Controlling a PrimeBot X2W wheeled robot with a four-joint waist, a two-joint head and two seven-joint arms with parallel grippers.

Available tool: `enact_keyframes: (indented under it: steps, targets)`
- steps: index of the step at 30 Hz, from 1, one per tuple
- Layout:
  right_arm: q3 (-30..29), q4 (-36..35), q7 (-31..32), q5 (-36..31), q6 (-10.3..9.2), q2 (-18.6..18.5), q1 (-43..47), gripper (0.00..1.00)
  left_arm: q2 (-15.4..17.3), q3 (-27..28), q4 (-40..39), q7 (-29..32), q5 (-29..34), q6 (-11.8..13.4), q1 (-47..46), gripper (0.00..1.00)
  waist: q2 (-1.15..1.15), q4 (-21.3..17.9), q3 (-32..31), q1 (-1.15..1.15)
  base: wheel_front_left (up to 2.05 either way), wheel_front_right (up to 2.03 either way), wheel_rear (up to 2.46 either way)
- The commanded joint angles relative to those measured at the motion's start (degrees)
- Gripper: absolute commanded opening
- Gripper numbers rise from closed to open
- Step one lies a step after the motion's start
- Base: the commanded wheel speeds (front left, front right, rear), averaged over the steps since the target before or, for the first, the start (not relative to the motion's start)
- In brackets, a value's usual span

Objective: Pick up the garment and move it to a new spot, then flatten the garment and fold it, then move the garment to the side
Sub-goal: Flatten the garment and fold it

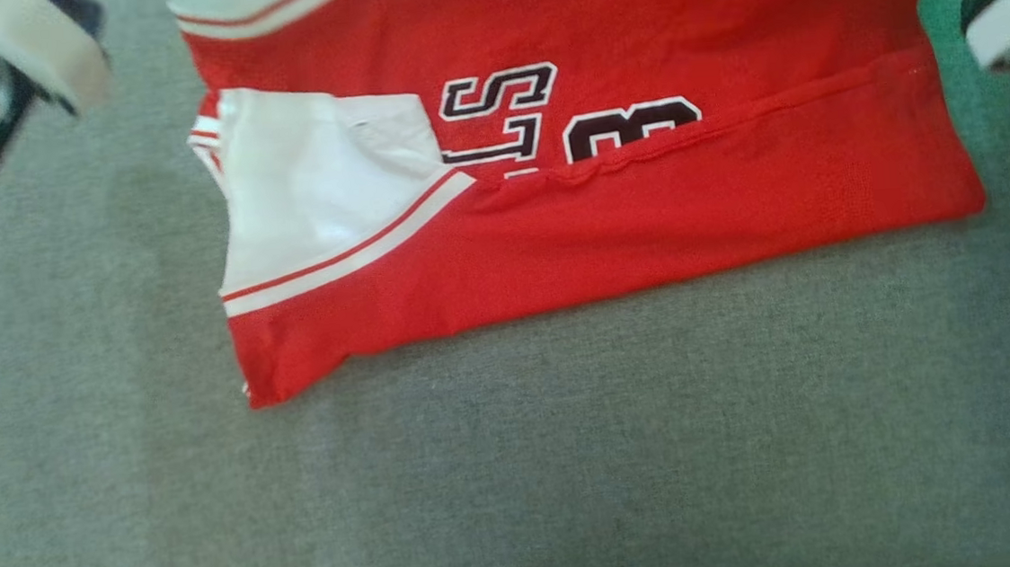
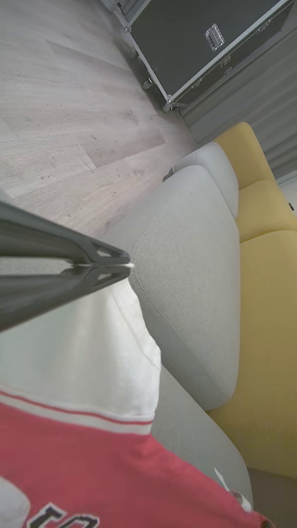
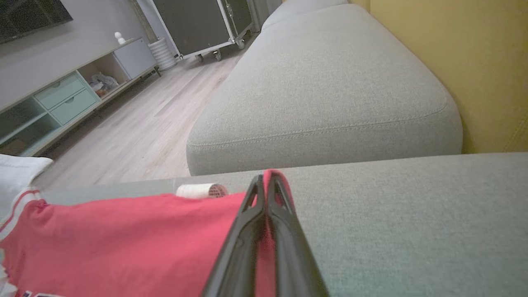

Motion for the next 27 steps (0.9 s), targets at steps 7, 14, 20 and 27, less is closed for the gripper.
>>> enact_keyframes:
  steps: [7,14,20,27]
  targets:
    - [1.2,-1.6,-0.9,1.1,-0.04,-3.1,5.3,0.0,3.8,2.2,-6.3,-1.1,-0.1,0.7,4.0,0.0,0.0,2.2,-3.1,0.0,0.0,0.0,0.0]
    - [0.9,-1.1,-2.0,2.8,-0.04,-4.6,10.3,0.0,5.6,3.9,-13.3,-1.2,0.5,3.5,11.4,0.0,0.0,3.9,-6.0,0.0,0.0,0.0,0.0]
    - [0.2,-1.6,-3.3,4.5,-0.04,-5.9,15.2,0.0,7.3,6.3,-19.2,-1.2,1.2,5.6,17.9,0.0,0.0,4.9,-7.2,0.0,0.0,0.0,0.0]
    - [-0.5,-2.6,-4.9,4.7,-0.04,-6.3,19.9,0.0,9.5,8.5,-26.0,-1.2,1.1,9.4,25.7,0.0,0.0,5.0,-7.8,0.0,0.0,0.0,0.0]
